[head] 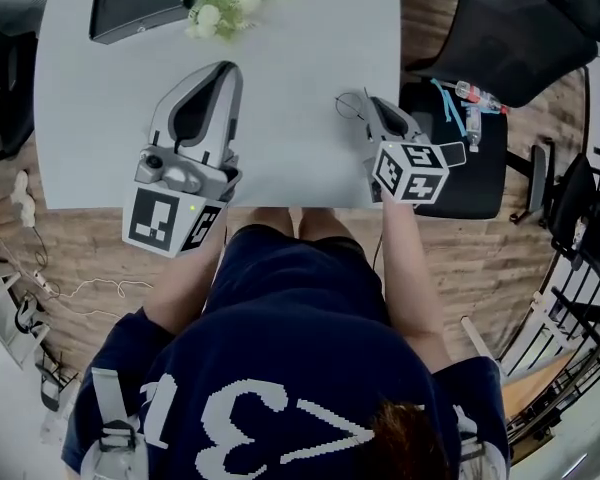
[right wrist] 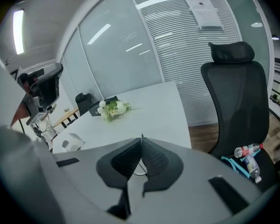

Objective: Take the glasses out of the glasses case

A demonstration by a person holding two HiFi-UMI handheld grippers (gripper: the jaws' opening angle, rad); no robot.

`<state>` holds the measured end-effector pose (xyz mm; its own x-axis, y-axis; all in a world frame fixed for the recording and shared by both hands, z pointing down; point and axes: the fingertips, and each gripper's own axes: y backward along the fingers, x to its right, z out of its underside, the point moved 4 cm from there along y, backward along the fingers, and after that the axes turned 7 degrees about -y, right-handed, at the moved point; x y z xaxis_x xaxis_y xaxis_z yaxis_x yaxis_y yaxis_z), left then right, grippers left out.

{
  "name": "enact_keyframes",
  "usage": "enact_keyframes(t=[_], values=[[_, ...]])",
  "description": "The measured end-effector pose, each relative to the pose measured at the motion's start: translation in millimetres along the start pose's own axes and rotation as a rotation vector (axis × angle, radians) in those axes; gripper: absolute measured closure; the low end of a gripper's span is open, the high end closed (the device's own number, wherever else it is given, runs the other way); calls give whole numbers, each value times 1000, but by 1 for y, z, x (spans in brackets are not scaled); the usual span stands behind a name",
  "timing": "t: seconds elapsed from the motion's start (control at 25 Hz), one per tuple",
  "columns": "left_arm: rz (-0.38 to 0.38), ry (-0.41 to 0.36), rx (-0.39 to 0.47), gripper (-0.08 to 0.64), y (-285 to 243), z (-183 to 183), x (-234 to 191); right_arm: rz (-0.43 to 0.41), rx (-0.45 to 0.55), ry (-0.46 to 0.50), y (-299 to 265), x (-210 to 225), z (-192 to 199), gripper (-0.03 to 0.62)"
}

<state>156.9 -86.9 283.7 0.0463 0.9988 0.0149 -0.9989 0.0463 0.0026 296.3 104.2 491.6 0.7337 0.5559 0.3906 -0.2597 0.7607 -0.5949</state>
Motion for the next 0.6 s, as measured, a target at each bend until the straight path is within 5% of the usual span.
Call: enact_keyframes(t=[0.32, 0.6], values=[[-12, -3, -8, 540, 1, 2, -2, -18, -82, -21, -17, 0, 19, 561], [-3, -30, 53, 540, -9, -20, 2, -15, 136, 62, 22, -3, -60, 563]])
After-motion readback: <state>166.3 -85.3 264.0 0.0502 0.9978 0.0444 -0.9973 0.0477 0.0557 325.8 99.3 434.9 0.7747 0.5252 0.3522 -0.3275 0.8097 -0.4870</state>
